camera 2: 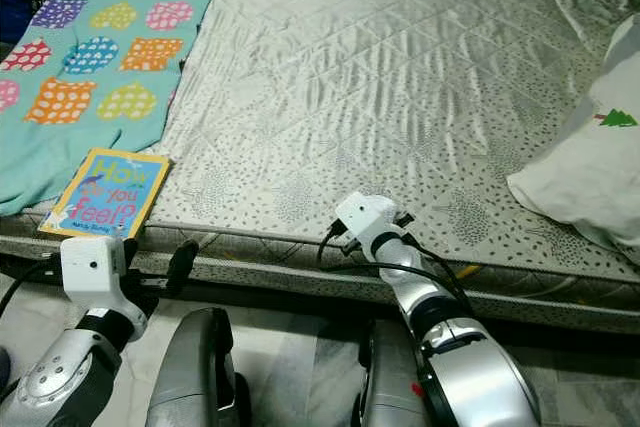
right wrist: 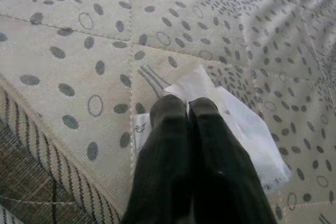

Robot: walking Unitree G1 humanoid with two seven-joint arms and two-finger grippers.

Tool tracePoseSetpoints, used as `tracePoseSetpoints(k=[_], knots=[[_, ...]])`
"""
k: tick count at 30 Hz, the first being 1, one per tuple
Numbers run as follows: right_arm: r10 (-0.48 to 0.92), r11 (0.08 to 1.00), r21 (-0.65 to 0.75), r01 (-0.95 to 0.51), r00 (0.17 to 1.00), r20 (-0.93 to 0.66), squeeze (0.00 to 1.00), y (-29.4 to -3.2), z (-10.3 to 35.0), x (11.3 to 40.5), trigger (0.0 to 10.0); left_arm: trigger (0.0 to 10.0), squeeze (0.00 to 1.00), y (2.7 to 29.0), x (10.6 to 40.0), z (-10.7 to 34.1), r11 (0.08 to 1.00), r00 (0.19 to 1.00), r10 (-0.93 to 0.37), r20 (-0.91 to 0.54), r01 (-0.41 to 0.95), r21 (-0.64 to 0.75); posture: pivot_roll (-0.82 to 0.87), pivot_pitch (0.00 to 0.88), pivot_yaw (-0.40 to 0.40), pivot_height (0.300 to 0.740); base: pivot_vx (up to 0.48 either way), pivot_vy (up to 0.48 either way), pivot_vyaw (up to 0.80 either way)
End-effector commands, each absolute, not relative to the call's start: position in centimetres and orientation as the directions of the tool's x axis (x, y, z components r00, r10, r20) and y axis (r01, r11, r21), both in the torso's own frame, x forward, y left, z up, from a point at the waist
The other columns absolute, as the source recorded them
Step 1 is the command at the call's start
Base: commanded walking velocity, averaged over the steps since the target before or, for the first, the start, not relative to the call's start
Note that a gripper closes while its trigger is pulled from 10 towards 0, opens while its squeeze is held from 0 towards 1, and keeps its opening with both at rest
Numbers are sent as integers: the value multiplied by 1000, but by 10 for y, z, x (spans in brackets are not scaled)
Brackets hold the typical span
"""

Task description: Clean up the room

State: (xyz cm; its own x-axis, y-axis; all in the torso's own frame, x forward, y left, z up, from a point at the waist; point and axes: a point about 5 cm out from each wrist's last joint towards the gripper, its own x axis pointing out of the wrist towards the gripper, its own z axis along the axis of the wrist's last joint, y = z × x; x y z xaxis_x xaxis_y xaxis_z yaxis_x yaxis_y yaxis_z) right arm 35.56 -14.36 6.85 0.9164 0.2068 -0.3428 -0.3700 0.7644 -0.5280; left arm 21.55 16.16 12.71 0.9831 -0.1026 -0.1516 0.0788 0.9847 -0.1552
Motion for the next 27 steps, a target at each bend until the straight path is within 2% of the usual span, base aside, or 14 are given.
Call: tracePoseSetpoints(k=[1,15,16,20,21,22,27], knots=[[208,793,-495,-355,921,-328,0,-146,72,358,0,10000,0,167,217,121,988,984,-78,-163,54,-147,32,129,26,580,0,0,0],[294,886,-313,-341,937,-190,0,-145,109,374,0,10000,0,169,244,123,987,993,-71,-97,55,-151,-38,0,62,580,0,0,0],[313,908,-234,-347,934,-170,0,-144,111,373,0,10000,0,168,246,123,987,994,-70,-80,57,-152,-44,0,65,580,0,0,0],[342,928,-112,-356,932,-121,0,-141,108,366,0,10000,0,168,250,123,988,997,-54,-53,45,-145,-54,0,65,580,0,0,0],[343,933,-80,-351,934,-98,0,-141,108,362,4118,10000,0,169,251,123,988,998,-45,-48,37,-147,-57,0,65,580,0,0,0],[338,939,-41,-341,938,-73,0,-140,107,357,10000,10000,0,169,252,123,988,998,-35,-43,28,-152,-60,0,64,580,0,0,0],[249,963,92,-252,967,43,0,-139,110,337,10000,10000,0,172,255,121,985,999,-7,-35,1,-172,-70,0,70,580,0,0,0]])
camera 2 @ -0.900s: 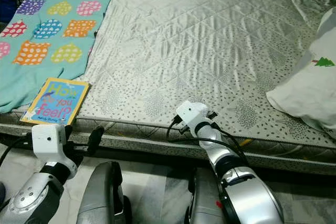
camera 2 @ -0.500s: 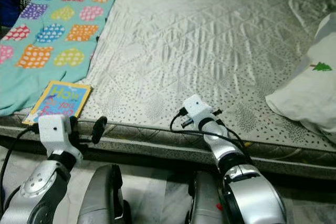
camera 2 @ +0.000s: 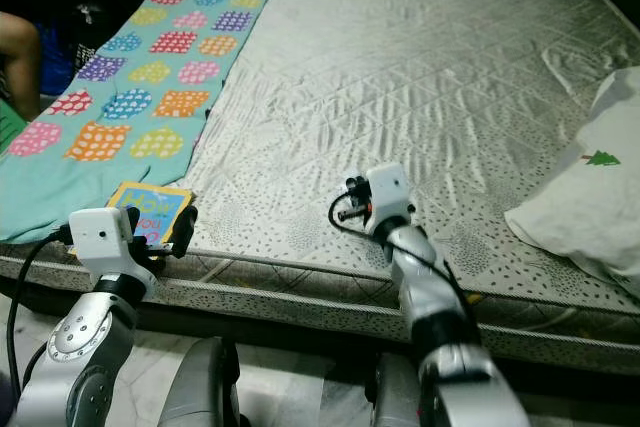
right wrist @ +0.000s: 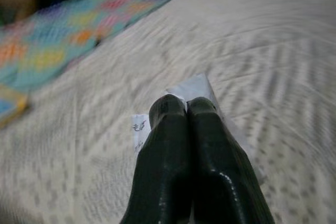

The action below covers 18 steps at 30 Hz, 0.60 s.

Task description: Clean up the room

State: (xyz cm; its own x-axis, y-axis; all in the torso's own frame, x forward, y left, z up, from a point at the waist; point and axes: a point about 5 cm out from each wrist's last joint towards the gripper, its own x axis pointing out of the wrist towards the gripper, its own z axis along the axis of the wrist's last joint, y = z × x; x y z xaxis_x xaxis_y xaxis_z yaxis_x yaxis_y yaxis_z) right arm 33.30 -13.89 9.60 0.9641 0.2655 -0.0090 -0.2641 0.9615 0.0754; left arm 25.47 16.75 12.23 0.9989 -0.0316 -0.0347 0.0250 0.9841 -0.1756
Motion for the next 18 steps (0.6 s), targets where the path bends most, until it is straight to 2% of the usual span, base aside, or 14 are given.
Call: tracePoseSetpoints(k=[1,3,5,8,18], knots=[[233,966,100,-239,970,62,0,-139,111,333,10000,10000,0,172,255,121,985,999,-6,-33,0,-172,-70,0,70,580,0,0,0],[219,967,114,-227,973,78,0,-139,111,330,10000,10000,0,172,256,121,985,1000,-8,-29,3,-173,-72,0,71,580,0,0,0],[141,969,192,-158,985,100,0,-143,115,318,10000,10000,0,173,257,120,985,1000,-9,-19,6,-174,-84,0,74,580,0,0,0],[147,965,199,-168,982,118,0,-143,120,313,10000,10000,0,171,258,118,982,1000,-12,-23,8,-188,-96,0,76,580,0,0,0],[141,970,187,-158,984,105,0,-149,127,312,10000,10000,0,166,256,113,980,999,-22,-30,15,-197,-105,0,63,660,0,0,0]])
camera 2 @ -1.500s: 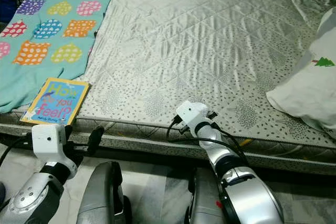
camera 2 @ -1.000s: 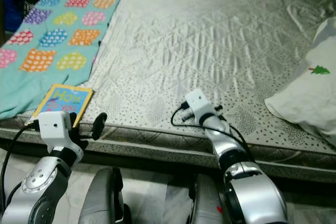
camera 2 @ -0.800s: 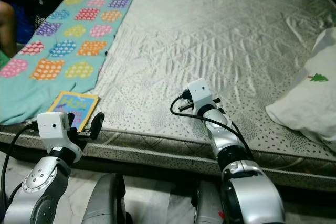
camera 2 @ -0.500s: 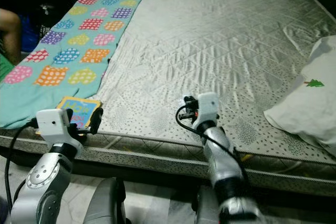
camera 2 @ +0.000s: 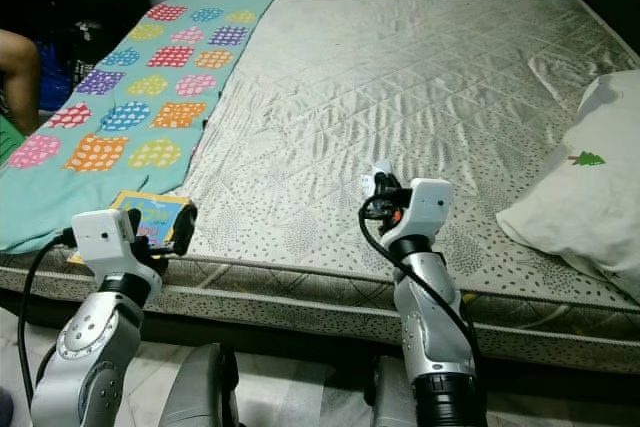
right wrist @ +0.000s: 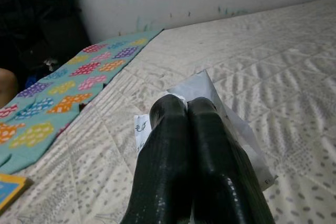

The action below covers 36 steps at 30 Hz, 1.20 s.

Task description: Clean up the room

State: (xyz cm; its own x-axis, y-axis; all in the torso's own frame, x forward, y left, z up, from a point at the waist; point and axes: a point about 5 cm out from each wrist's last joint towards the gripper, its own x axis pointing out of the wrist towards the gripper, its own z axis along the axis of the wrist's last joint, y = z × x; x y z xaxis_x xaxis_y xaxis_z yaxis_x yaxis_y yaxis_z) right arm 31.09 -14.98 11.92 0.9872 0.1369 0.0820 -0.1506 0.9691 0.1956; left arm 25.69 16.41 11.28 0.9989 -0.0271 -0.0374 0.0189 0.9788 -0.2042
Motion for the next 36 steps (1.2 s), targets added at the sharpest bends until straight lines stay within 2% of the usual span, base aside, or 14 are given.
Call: tracePoseSetpoints(k=[1,3,13,30,36], knots=[[138,970,189,-155,985,100,0,-149,128,311,10000,10000,0,166,256,113,980,999,-21,-31,15,-197,-105,0,63,665,0,0,0],[103,964,239,-115,993,62,0,-150,127,309,10000,10000,0,166,254,111,980,999,-25,-40,17,-196,-106,0,67,685,0,0,0],[101,965,236,-112,993,56,0,-148,129,304,10000,10000,0,165,255,111,981,998,-38,-40,30,-192,-105,0,75,740,0,0,0],[45,973,226,-43,999,-4,0,-156,118,296,10000,10000,0,165,264,103,978,998,8,-62,-21,-209,-117,0,80,740,0,0,0],[-31,982,186,37,999,-33,0,-170,110,295,10000,10000,0,165,269,98,985,998,20,-61,-31,-171,-132,0,93,740,0,0,0]])
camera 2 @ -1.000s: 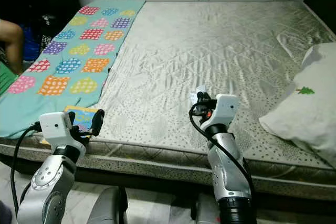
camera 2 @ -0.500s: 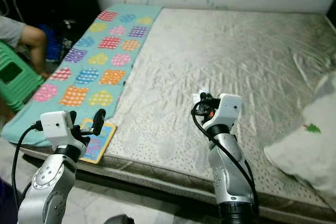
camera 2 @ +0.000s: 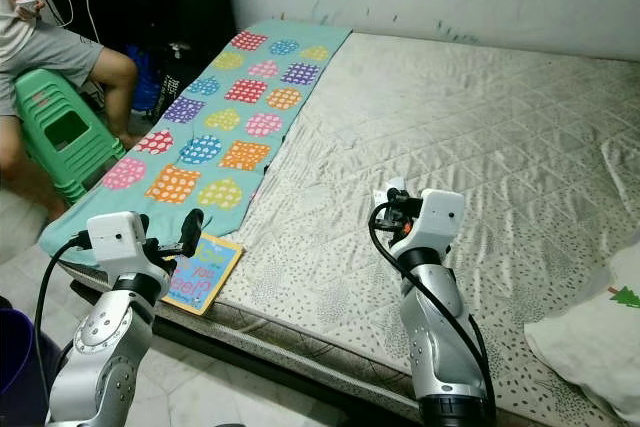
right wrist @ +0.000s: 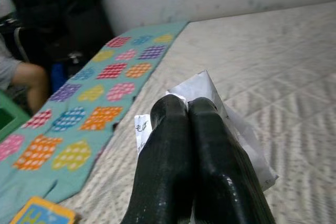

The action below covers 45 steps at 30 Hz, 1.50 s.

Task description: Clean up the room

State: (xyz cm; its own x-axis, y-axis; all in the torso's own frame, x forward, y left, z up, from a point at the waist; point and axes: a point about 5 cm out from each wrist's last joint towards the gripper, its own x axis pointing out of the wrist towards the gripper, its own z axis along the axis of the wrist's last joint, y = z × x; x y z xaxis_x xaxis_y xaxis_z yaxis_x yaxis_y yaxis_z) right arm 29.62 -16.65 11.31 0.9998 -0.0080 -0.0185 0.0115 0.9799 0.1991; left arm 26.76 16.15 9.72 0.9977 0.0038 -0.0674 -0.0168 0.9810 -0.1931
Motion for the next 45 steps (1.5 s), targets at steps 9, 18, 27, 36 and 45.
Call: tracePoseSetpoints(k=[9,18,27,36,45], knots=[[-146,989,11,147,985,-88,0,-195,100,279,10000,10000,0,180,261,89,986,997,35,-68,-46,-159,-166,0,92,740,0,0,0],[-128,991,18,129,990,-56,0,-193,98,271,10000,10000,0,170,253,75,981,993,-17,-120,-7,-195,-190,0,133,740,0,0,0],[-187,976,106,188,982,-16,0,-195,98,261,10000,10000,0,151,280,84,977,989,-116,-87,99,-186,-262,0,226,740,0,0,0],[-125,988,90,126,992,-10,0,-186,106,268,10000,10000,0,150,292,87,977,990,-128,-63,115,-182,-284,0,156,740,0,0,0],[18,996,88,-17,1000,-9,0,-171,113,296,10000,10000,0,169,272,80,978,998,32,-55,-43,-202,-140,0,39,740,0,0,0]])
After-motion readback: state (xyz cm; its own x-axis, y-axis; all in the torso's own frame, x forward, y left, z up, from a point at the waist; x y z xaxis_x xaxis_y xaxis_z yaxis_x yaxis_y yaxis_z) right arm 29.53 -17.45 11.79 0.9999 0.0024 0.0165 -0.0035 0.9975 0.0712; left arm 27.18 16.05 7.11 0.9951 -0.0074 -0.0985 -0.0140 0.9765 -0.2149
